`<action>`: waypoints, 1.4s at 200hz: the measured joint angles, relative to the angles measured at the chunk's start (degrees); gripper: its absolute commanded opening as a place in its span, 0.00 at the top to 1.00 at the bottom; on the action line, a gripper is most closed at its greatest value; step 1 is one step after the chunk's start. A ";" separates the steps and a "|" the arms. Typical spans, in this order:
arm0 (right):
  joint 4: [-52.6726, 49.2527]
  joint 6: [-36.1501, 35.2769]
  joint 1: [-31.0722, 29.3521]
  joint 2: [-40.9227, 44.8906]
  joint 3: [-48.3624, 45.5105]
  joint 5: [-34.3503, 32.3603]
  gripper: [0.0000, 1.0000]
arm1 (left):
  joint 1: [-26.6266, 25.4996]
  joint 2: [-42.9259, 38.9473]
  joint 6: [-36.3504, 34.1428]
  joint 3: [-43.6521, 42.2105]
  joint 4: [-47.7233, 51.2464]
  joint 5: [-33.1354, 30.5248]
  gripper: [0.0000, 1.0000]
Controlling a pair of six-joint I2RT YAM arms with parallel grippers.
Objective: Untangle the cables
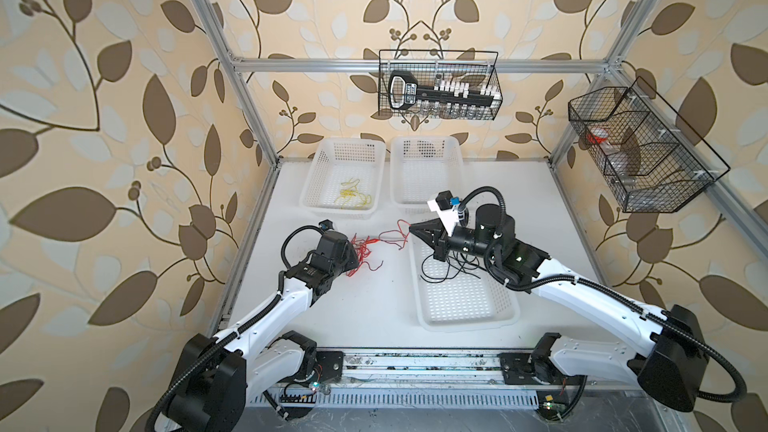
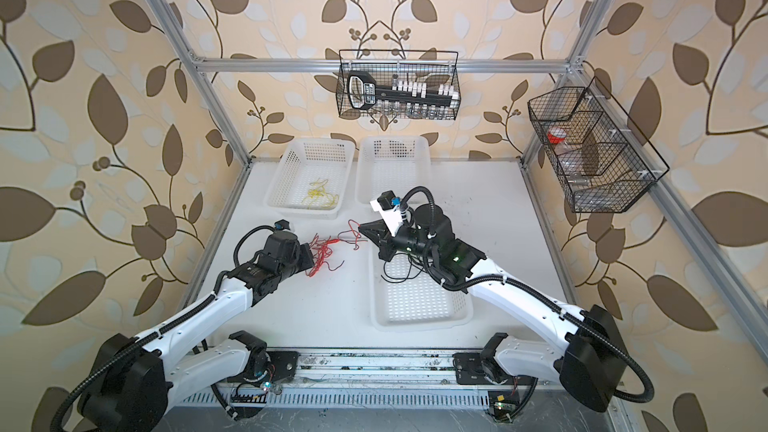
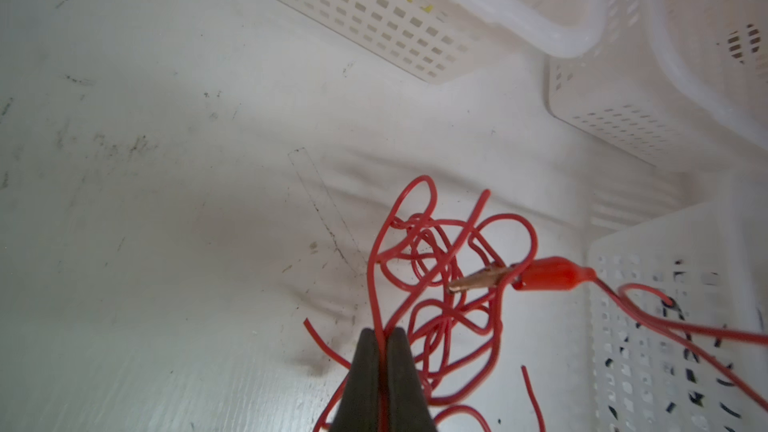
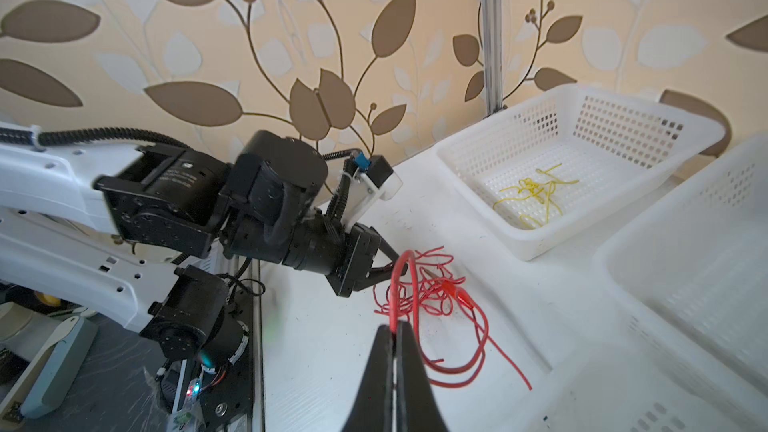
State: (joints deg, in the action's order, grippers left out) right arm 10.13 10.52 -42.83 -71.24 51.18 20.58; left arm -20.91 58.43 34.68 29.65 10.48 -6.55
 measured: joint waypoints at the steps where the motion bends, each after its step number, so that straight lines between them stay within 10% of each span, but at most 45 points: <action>1: -0.02 0.02 -0.02 -0.11 0.00 -0.04 1.00 | 0.00 -0.11 -0.02 0.00 0.02 0.02 1.00; 97: -10.29 1.68 -0.90 -12.63 3.48 -10.54 0.94 | 0.00 -1.20 0.02 0.00 2.45 -2.64 1.00; 188: -13.94 -5.31 -3.23 -15.19 6.23 -12.90 0.55 | 0.00 -5.33 -0.15 0.02 5.22 -2.54 1.00; 280: -9.94 -14.47 -3.23 -24.48 11.78 -5.53 0.50 | 0.00 -7.61 -0.17 0.17 5.73 1.22 1.00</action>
State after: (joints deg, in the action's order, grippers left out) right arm 0.19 -3.95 -46.06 -95.72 62.96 15.05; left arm -20.91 50.83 34.50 29.82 16.21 -5.32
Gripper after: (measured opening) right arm 0.504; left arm 0.050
